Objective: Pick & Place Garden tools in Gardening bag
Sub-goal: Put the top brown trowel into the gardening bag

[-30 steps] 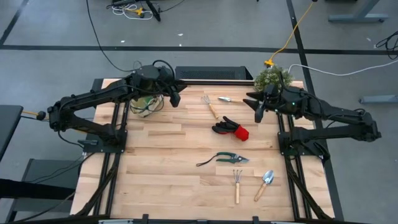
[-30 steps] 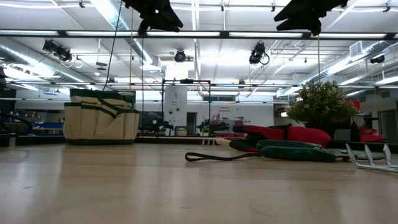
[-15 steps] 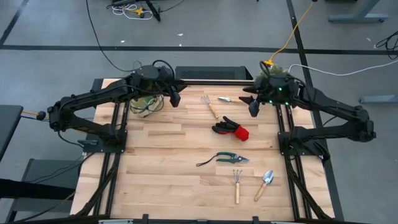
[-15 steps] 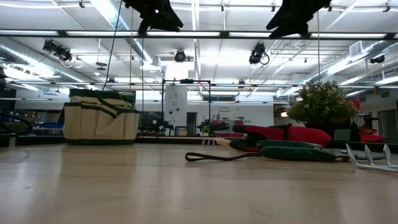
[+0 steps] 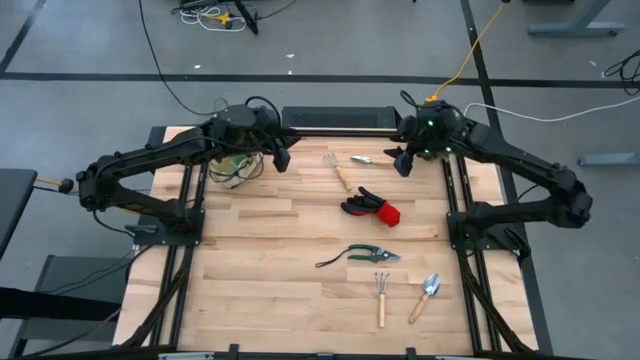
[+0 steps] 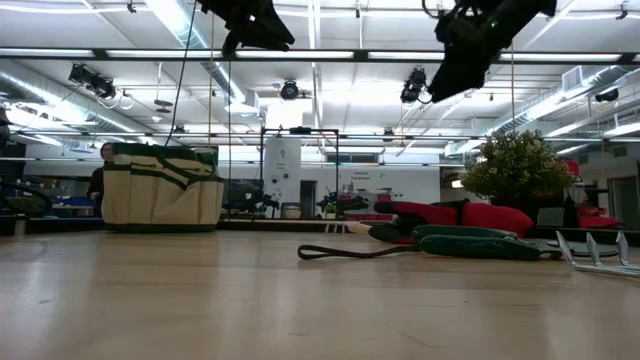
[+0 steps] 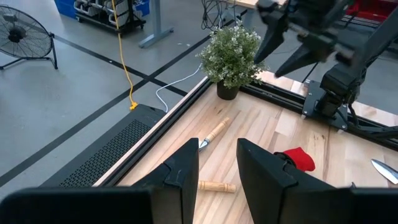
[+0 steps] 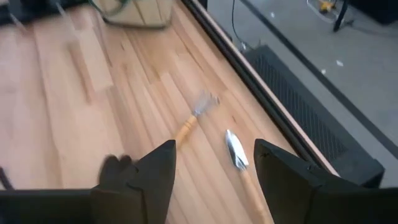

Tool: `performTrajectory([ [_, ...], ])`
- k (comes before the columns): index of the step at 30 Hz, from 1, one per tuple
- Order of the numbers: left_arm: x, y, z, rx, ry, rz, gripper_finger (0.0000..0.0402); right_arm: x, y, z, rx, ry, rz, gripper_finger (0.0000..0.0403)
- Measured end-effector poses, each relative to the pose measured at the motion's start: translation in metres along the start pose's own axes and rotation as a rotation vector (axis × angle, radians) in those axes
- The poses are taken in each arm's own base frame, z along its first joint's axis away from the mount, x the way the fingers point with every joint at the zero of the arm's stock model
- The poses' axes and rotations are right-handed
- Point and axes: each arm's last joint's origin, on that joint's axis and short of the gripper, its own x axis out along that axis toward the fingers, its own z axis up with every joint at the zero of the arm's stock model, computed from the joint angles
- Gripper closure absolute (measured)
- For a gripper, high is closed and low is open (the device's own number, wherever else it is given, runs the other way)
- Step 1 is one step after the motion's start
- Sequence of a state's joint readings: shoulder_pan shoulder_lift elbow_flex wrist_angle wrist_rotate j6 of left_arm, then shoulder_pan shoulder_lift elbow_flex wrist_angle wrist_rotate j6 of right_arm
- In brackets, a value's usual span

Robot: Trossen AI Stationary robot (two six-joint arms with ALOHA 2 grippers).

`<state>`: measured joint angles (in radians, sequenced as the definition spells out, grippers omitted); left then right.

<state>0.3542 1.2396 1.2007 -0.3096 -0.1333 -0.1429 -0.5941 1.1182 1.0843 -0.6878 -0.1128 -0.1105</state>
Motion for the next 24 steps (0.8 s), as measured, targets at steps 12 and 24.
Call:
performTrajectory([
  [12, 0.000, 0.000, 0.000, 0.000, 0.001, 0.000, 0.0287, 0.050, -0.025, -0.013, -0.082, 0.224, 0.000, 0.0183],
  [24, 0.000, 0.000, 0.000, 0.000, 0.001, 0.000, 0.0287, 0.093, -0.047, -0.030, -0.137, 0.380, 0.024, 0.0183],
])
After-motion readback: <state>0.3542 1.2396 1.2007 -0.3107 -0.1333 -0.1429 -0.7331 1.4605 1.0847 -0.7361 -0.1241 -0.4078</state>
